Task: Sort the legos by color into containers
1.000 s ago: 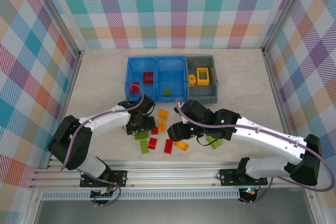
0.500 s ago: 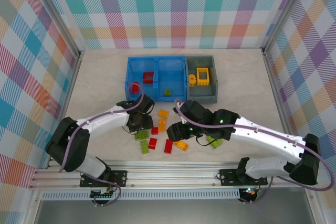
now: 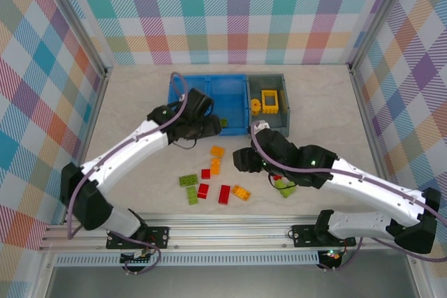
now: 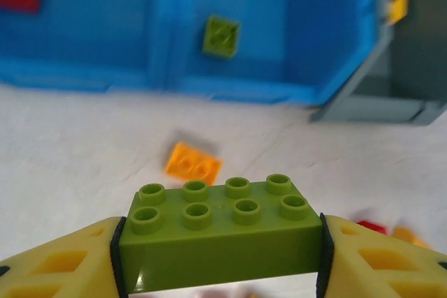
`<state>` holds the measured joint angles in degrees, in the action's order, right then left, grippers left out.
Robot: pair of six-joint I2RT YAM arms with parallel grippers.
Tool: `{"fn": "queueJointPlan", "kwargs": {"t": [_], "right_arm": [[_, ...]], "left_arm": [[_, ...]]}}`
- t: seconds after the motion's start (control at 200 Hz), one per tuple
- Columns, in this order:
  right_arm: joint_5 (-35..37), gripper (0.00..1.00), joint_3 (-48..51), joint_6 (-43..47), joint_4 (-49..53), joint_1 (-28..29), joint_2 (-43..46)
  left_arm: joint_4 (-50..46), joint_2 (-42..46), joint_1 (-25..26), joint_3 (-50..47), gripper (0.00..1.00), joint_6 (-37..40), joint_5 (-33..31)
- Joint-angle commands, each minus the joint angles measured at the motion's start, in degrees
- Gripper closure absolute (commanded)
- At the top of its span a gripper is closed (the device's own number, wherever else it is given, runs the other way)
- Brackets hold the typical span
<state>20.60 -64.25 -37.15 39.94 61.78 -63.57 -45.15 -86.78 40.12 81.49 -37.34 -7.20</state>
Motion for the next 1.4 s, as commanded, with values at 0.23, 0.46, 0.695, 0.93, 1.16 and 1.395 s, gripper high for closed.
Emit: {"fn": "queueJointPlan", "kwargs": {"t": [0.23, 0.46, 0.695, 0.93, 1.16, 1.395], "right_arm": [[4.6, 0.39, -1.7, -4.0, -8.9, -4.6, -3.2], [4.5, 0.39, -3.1, -4.7, -11.5, -5.6, -4.7], [4.5, 0.38, -1.6, -5.3, -10.6, -6.0, -3.7], [4.4, 0.38, 1.1, -6.5, -10.0, -6.6, -1.5], [4.5, 0.36, 2.9, -7.3, -7.4, -7.7, 0.7], [7.1, 0.37, 2.1, -15.4, 6.8, -12.2, 2.7]], "left_arm": [[-5.2, -27.1, -2.4, 28.2, 0.44, 7.3, -3.7], [-9.7, -42.7, -4.5, 45.0, 0.44, 10.0, -7.9], [-9.8, -49.4, -5.3, 47.3, 0.45, 9.5, -8.4], [-9.7, -52.0, -5.5, 47.3, 0.33, 7.9, -6.2], [-10.6, -48.4, -5.3, 47.3, 0.22, 7.8, -5.8], [-9.5, -41.7, -4.3, 46.6, 0.25, 6.3, -4.2]]}}
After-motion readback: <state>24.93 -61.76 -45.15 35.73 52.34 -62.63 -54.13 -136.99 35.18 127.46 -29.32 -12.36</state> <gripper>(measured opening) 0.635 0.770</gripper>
